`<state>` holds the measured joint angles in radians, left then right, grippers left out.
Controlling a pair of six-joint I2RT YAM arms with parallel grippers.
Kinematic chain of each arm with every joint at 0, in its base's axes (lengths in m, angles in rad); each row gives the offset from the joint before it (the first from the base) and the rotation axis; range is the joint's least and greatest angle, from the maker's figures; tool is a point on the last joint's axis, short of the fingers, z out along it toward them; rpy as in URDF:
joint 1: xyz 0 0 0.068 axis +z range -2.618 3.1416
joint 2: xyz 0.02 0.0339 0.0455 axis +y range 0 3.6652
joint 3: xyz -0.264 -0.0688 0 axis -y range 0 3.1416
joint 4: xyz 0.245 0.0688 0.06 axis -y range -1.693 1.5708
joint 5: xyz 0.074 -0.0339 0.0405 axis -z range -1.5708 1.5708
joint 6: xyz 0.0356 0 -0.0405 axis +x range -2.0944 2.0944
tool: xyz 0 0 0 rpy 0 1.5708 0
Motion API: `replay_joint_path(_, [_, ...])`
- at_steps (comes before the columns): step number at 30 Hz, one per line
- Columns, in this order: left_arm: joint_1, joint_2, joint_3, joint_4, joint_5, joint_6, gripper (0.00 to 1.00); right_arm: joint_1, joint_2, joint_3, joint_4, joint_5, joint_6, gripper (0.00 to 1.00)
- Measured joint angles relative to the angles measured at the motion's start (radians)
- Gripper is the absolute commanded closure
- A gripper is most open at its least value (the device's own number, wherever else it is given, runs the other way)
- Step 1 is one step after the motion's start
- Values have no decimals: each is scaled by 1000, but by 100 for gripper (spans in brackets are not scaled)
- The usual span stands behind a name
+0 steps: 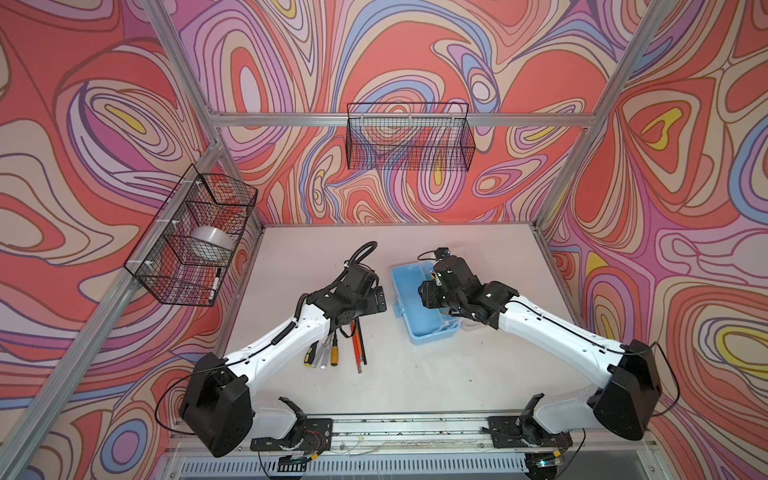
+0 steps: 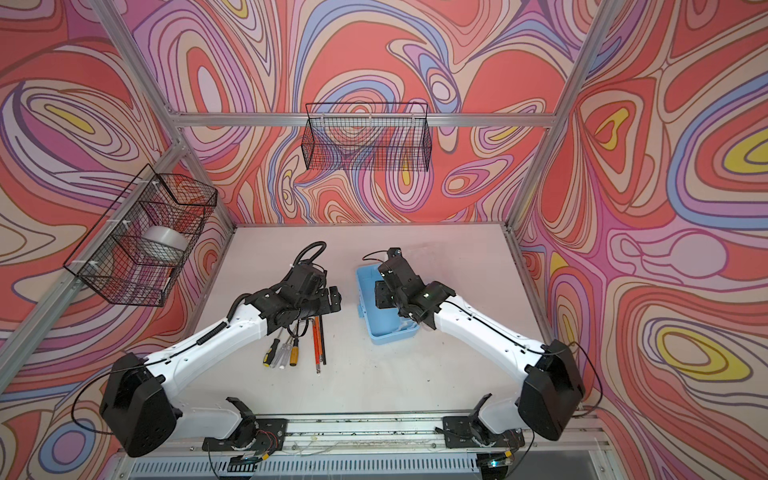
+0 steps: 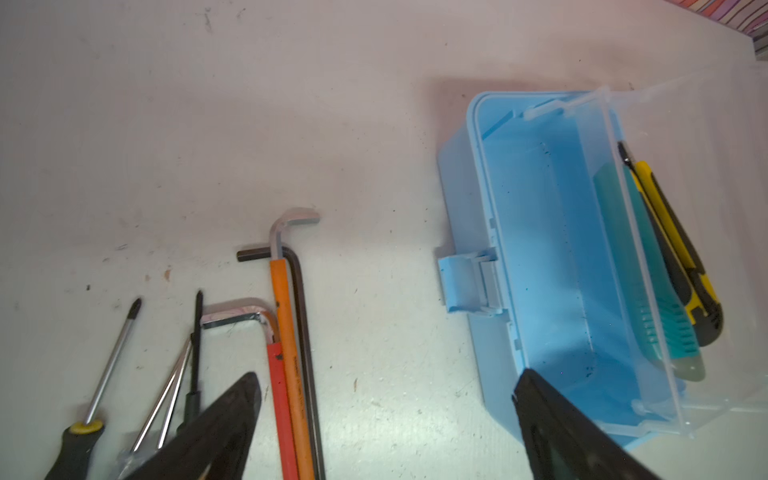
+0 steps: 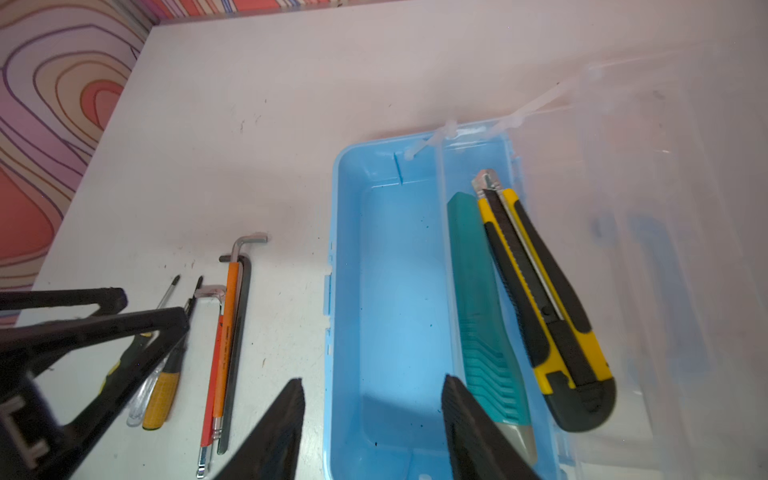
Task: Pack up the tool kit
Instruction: 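Release the teal scraper into the box and withdraw the left gripper, then reach the right gripper across to the orange hex key while the left draws back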
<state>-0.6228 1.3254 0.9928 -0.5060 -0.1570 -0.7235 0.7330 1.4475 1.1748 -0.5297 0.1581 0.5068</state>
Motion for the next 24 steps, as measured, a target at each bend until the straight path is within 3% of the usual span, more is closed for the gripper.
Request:
replay_joint_path(2, [0,-18,-23,-24,-13,-6,16,9,48,6,11,-14,6,56])
replay_joint_path(8, [33,-72,-122,-29,-16,-36,19,57,166,61,21,-46,19,56])
replay_joint_path(19, [388,-356,-352,10,216,-76,21,152,478,291,56,-102,38,63])
replay_joint_path(24, [468,-369,-414,29,317,-82,21,183,599,395,58,-123,38,63])
